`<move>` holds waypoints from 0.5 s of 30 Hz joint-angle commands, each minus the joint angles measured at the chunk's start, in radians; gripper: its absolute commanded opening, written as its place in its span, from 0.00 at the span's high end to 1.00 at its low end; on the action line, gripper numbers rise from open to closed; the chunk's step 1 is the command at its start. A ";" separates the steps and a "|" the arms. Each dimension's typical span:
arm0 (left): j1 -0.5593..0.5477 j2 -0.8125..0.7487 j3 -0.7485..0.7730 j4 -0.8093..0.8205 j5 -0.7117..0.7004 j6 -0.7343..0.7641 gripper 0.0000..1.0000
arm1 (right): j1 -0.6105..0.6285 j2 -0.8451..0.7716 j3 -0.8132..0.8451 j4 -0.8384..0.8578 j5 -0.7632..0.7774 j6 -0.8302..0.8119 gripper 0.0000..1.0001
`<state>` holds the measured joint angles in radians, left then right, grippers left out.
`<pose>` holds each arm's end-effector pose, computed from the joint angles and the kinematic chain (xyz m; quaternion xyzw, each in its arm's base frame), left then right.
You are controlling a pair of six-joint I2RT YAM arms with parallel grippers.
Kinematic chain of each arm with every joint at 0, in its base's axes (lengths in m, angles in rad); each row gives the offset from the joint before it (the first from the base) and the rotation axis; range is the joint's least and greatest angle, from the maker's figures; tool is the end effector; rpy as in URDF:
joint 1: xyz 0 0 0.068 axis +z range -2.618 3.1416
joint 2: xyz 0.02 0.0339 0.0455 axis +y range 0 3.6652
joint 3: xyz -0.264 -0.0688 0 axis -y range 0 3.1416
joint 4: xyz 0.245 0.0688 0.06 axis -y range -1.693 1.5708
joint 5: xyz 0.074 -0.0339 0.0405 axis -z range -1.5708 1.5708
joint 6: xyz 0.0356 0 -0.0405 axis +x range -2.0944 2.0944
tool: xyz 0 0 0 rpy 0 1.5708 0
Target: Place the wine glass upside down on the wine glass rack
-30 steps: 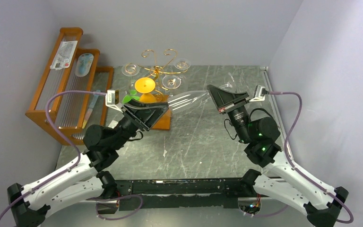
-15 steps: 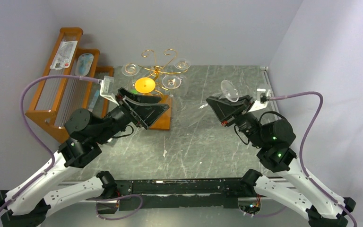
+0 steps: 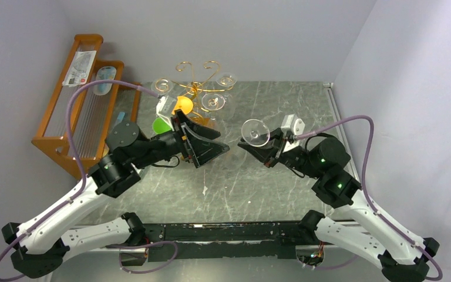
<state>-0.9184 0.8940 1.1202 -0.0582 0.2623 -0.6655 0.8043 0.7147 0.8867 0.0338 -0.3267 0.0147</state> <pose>0.1061 -0.1541 0.4509 0.1798 0.6220 -0.5983 0.4720 0.1008 0.1211 0.4096 -0.3559 0.5259 0.3989 0.6615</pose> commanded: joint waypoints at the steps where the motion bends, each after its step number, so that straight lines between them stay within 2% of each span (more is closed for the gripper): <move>1: -0.005 0.008 -0.022 0.040 0.139 -0.074 0.06 | -0.001 0.033 0.010 -0.027 -0.084 -0.119 1.00; 9: -0.004 0.009 -0.017 0.050 0.034 -0.170 0.04 | -0.001 0.143 0.077 -0.193 -0.103 -0.231 1.00; 15: -0.004 0.089 0.022 -0.042 0.053 -0.258 0.13 | -0.001 0.126 0.056 -0.145 -0.184 -0.205 1.00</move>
<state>-0.9184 0.9302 1.1076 -0.0422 0.3038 -0.8497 0.8036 0.8669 0.9295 -0.1501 -0.4305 -0.1814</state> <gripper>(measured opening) 0.893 0.077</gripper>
